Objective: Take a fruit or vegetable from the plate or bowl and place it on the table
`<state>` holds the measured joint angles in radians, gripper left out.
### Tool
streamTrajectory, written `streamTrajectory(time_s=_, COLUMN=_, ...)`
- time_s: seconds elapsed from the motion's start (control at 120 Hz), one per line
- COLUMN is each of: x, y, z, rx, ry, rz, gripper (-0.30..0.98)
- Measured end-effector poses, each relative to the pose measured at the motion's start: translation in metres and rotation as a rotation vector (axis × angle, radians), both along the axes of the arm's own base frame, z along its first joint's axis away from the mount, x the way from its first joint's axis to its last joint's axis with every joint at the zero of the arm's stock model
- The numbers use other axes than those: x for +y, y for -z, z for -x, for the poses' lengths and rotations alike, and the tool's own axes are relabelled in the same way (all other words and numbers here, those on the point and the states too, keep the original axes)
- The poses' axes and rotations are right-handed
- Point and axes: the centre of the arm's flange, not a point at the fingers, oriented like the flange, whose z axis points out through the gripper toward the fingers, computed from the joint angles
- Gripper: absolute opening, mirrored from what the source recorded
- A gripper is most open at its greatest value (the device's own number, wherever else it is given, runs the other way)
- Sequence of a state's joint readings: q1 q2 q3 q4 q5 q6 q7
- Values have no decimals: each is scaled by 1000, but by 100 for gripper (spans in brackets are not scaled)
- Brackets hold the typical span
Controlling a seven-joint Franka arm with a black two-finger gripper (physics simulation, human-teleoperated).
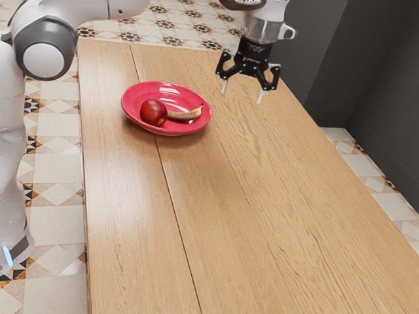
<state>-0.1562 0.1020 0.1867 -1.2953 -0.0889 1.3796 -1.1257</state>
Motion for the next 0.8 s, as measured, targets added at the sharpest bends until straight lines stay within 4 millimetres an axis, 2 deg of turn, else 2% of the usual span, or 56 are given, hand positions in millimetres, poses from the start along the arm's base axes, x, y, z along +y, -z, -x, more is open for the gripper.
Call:
streamTrajectory(time_s=0.158, x=-4, y=4, z=0, rx=42, ry=-278, rz=-3, gripper=69)
streamTrajectory(time_s=0.292, x=-19, y=0, z=4, rx=47, ry=-343, rz=-4, gripper=69)
streamTrajectory(time_s=0.333, x=-12, y=2, z=3, rx=50, ry=-345, rz=-8, gripper=69)
streamTrajectory(time_s=0.408, x=14, y=6, z=0, rx=50, ry=-325, rz=-10, gripper=69)
streamTrajectory(time_s=0.475, x=35, y=35, z=-18, rx=80, ry=-272, rz=-8, gripper=69)
streamTrajectory(time_s=0.525, x=41, y=48, z=-30, rx=55, ry=-185, rz=19, gripper=69)
streamTrajectory(time_s=0.592, x=29, y=52, z=-37, rx=11, ry=-33, rz=41, gripper=69)
streamTrajectory(time_s=0.683, x=9, y=72, z=-49, rx=-7, ry=165, rz=-14, gripper=68)
streamTrajectory(time_s=0.742, x=5, y=75, z=-41, rx=-11, ry=284, rz=-62, gripper=68)
streamTrajectory(time_s=0.8, x=9, y=78, z=-27, rx=-6, ry=383, rz=-86, gripper=68)
